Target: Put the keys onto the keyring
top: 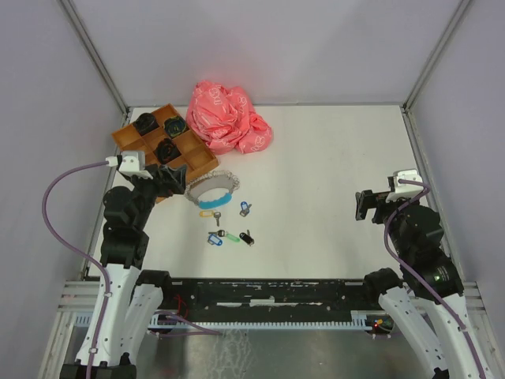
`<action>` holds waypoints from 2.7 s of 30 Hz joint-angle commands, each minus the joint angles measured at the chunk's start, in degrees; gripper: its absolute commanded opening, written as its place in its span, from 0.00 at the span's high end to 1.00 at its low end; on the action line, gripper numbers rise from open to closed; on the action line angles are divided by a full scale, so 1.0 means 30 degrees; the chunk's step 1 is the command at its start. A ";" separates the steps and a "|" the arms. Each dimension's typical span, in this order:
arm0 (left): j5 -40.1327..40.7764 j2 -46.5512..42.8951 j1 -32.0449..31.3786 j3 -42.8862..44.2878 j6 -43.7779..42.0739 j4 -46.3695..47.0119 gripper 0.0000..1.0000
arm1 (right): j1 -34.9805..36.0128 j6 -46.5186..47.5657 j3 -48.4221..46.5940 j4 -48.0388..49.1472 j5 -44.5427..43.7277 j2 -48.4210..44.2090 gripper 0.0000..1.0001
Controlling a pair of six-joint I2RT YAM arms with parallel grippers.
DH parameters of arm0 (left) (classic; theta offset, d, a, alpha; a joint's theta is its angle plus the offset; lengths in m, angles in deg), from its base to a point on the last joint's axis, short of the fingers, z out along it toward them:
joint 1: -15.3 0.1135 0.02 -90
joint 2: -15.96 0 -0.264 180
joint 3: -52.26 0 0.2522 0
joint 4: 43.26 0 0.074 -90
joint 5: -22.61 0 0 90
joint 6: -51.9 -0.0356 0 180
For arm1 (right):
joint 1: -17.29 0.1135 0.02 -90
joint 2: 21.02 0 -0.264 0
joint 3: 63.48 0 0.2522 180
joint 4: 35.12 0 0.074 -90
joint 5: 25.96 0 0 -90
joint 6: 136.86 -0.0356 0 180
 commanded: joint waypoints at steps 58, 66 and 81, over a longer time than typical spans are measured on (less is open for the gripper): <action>0.5579 2.4777 -0.9225 1.0038 0.1087 -0.3636 0.30 | -0.0048 -0.1012 0.0513 0.1433 0.1341 -0.1717 0.00; 0.4153 2.6314 -1.0066 1.1512 0.0418 -0.3938 0.46 | -0.0031 -0.0955 0.0670 0.1462 0.1161 -0.2146 0.00; 0.0805 2.9994 -1.4896 1.6736 -0.2424 -0.5072 0.53 | -0.0018 -0.0944 0.0662 0.1418 0.1204 -0.2281 0.00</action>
